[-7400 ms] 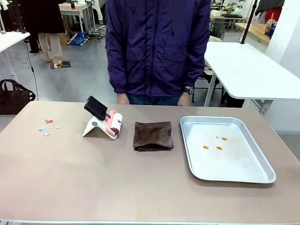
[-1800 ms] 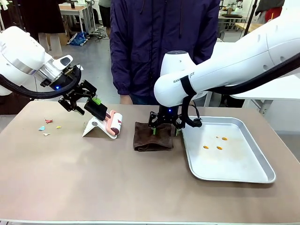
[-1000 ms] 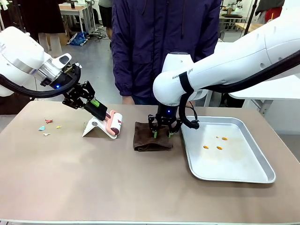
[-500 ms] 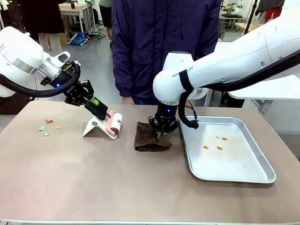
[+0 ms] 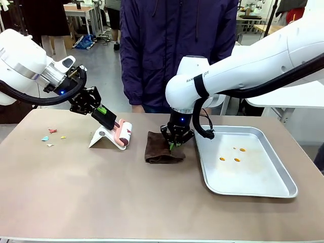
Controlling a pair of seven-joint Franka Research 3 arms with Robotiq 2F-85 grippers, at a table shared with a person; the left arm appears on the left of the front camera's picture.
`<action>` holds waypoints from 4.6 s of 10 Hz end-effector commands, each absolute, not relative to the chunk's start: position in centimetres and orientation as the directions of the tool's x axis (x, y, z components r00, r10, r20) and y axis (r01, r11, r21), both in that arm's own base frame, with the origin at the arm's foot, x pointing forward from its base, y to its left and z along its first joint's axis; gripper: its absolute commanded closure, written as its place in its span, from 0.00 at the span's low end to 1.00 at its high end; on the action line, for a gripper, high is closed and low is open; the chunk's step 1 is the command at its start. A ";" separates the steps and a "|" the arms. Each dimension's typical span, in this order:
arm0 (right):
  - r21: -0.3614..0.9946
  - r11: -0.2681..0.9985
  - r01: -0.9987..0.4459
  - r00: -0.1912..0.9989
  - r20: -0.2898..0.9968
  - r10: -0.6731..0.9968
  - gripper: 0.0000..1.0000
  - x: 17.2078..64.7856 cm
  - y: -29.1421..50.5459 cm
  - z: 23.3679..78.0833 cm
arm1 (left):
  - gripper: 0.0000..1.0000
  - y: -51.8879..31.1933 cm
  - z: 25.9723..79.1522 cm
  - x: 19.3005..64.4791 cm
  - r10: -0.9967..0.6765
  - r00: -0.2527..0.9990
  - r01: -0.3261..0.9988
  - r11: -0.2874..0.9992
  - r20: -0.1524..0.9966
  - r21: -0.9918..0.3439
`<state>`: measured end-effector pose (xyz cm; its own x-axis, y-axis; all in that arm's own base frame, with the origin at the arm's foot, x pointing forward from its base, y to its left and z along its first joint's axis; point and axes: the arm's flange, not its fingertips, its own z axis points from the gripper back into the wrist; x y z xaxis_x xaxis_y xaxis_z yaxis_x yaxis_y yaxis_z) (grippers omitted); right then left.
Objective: Clean the surface of the table.
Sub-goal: Hold the Lint Roller with your left hand and the towel with your right hand, then if a person points to the right, clean the right side of the table with your right hand, and if they point to the left, clean the left side with your left hand.
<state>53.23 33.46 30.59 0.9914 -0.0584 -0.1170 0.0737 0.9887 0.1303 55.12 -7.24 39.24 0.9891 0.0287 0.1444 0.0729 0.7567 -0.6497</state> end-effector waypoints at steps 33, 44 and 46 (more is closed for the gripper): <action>0.954 0.065 -0.293 0.952 0.297 -0.074 1.00 29.4 -9.0 42.7 | 1.00 18.6 42.7 31.7 0.323 0.926 0.139 0.184 0.194 -0.973; 0.954 0.065 -0.293 0.952 0.297 -0.074 1.00 29.4 -9.0 42.7 | 1.00 18.6 42.7 31.7 0.323 0.926 0.139 0.184 0.194 -0.973; 0.954 0.065 -0.293 0.952 0.297 -0.074 1.00 29.4 -9.0 42.7 | 1.00 18.6 42.7 31.7 0.323 0.926 0.139 0.184 0.194 -0.973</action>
